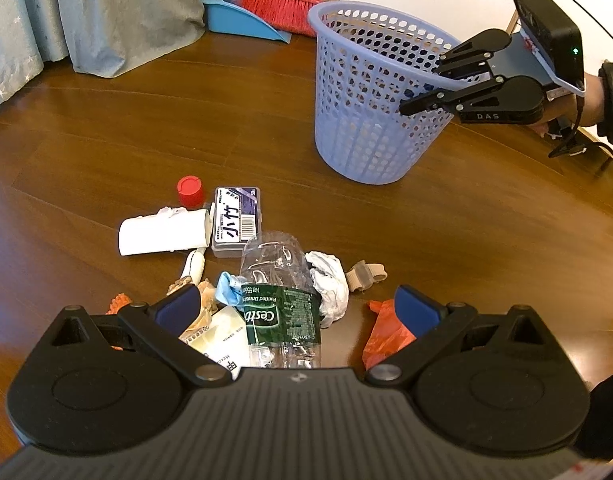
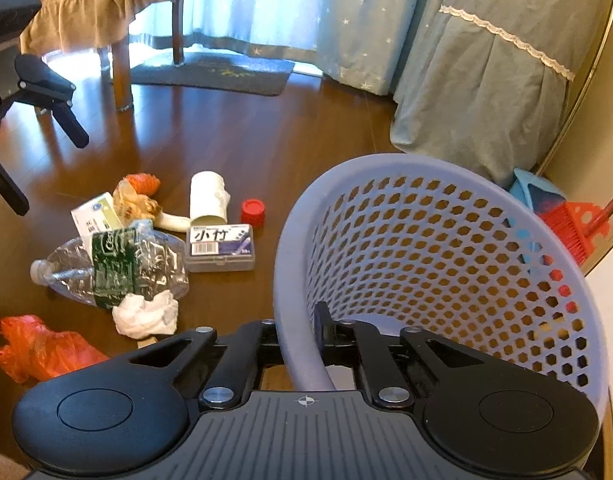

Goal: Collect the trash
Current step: 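Drag the wastebasket toward the trash pile with the right tool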

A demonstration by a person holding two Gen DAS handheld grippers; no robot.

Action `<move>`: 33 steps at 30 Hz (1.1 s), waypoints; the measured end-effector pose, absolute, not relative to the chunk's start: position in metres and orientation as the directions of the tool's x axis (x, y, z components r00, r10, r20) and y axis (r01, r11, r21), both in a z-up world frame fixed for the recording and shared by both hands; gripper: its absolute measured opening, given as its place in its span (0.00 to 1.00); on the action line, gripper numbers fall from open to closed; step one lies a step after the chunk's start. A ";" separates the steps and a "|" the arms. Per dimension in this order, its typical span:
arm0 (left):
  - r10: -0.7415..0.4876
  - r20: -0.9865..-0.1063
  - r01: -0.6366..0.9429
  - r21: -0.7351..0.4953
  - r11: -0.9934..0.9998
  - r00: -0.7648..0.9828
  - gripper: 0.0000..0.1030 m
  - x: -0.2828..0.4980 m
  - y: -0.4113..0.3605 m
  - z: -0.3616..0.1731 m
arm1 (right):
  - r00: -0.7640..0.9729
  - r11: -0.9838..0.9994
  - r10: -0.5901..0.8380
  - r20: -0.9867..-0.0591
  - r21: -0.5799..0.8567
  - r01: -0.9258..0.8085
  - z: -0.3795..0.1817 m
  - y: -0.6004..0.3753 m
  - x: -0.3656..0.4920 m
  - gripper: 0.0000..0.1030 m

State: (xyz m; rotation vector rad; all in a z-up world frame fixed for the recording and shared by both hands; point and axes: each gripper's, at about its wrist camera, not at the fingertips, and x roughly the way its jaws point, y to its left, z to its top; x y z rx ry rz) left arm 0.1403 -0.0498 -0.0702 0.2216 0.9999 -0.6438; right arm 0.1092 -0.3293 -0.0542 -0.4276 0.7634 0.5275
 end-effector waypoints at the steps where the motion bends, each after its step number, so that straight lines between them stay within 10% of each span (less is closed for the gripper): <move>1: -0.399 -0.837 0.596 -0.112 0.795 0.376 0.98 0.140 -0.049 -0.070 | 0.610 0.786 0.275 -0.743 -0.191 -0.588 -0.054 -0.327 0.108 0.04; 18: -0.393 -0.843 0.591 -0.116 0.798 0.367 0.98 0.136 -0.047 -0.078 | 0.513 0.378 -0.308 -0.801 -0.598 -0.707 -0.107 -0.293 0.042 0.08; 33: -0.407 -0.816 0.652 -0.048 0.756 0.411 0.98 0.114 -0.046 -0.096 | 0.707 0.501 -0.245 -0.664 -0.711 -0.494 -0.166 -0.259 0.028 0.00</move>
